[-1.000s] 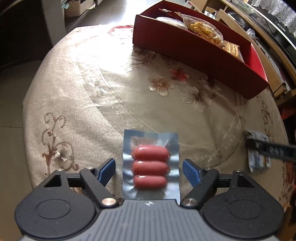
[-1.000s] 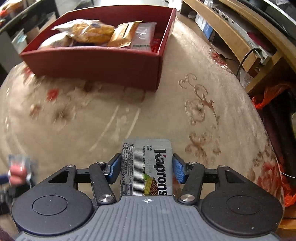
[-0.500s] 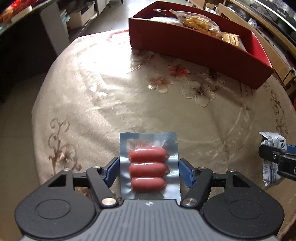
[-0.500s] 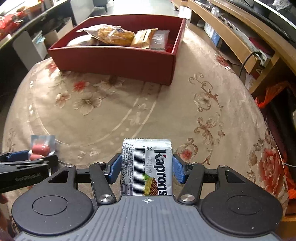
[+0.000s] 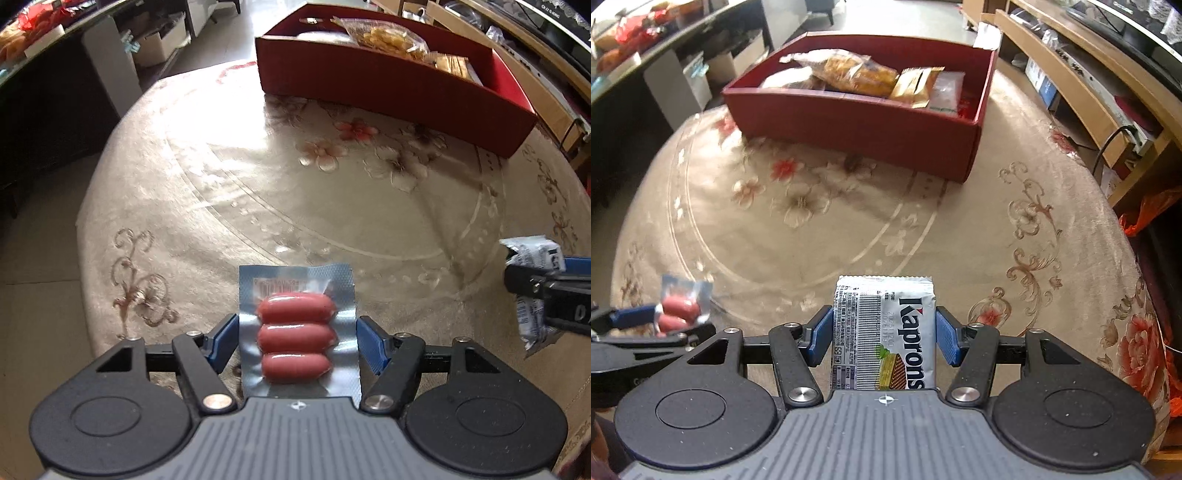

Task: Organize snacks
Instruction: 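Lift and carry the sausage pack and Kaprons pack over the red box with both tools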

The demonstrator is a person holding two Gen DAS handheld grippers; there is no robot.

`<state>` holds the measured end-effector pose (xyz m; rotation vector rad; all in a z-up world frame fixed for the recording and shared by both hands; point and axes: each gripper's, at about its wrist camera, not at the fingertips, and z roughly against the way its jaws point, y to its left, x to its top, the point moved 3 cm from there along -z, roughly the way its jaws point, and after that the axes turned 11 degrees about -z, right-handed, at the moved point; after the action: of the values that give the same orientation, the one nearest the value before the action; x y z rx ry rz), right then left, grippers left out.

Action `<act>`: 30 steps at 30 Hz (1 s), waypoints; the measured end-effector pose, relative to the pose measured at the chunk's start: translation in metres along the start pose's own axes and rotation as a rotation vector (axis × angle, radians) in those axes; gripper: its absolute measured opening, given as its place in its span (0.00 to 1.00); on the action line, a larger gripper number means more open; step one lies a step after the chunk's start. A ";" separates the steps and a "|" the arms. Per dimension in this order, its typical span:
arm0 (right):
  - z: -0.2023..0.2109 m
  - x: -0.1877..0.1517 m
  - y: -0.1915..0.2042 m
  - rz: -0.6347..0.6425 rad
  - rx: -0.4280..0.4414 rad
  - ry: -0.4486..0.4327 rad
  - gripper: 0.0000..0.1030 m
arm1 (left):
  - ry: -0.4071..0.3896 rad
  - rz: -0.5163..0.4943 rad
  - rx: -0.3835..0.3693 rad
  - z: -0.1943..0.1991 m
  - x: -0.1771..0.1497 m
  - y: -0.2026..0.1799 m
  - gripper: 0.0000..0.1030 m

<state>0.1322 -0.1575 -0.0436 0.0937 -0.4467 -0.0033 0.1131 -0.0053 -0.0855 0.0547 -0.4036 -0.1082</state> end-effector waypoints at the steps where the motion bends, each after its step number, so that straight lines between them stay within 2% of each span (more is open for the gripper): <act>1: -0.002 -0.002 0.001 0.008 -0.002 0.008 0.63 | -0.002 0.003 0.000 -0.001 0.000 0.001 0.65; 3: -0.007 -0.005 0.003 0.023 -0.008 0.027 0.63 | -0.001 0.008 -0.007 -0.002 0.001 0.002 0.66; 5: -0.012 -0.007 0.005 0.036 -0.013 0.046 0.64 | 0.001 0.012 -0.016 -0.004 0.001 0.004 0.74; 7: -0.017 -0.010 0.006 0.046 -0.020 0.063 0.65 | 0.007 0.014 0.000 -0.009 -0.001 0.003 0.89; 10: -0.021 -0.014 0.007 0.066 -0.029 0.074 0.65 | -0.002 0.025 0.022 -0.012 -0.004 0.004 0.95; 12: -0.023 -0.016 0.007 0.065 -0.031 0.081 0.66 | -0.004 0.024 0.019 -0.011 -0.005 0.004 0.93; 14: -0.023 -0.017 0.006 0.063 -0.031 0.080 0.66 | -0.010 0.018 0.015 -0.008 -0.006 0.002 0.86; 16: -0.022 -0.017 0.007 0.068 -0.035 0.077 0.63 | -0.017 0.008 0.002 -0.004 -0.008 0.000 0.71; 18: -0.022 -0.018 0.009 0.075 -0.039 0.075 0.63 | -0.015 -0.001 0.001 0.001 -0.008 -0.003 0.64; 22: -0.015 -0.021 0.015 0.097 -0.057 0.059 0.62 | 0.007 0.011 0.006 0.006 -0.010 -0.002 0.63; 30: 0.025 -0.016 0.013 0.019 0.012 -0.050 0.62 | -0.059 0.013 0.011 0.043 0.000 0.006 0.63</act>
<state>0.1069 -0.1465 -0.0273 0.1010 -0.4978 0.0158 0.0966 -0.0004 -0.0461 0.0596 -0.4636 -0.0950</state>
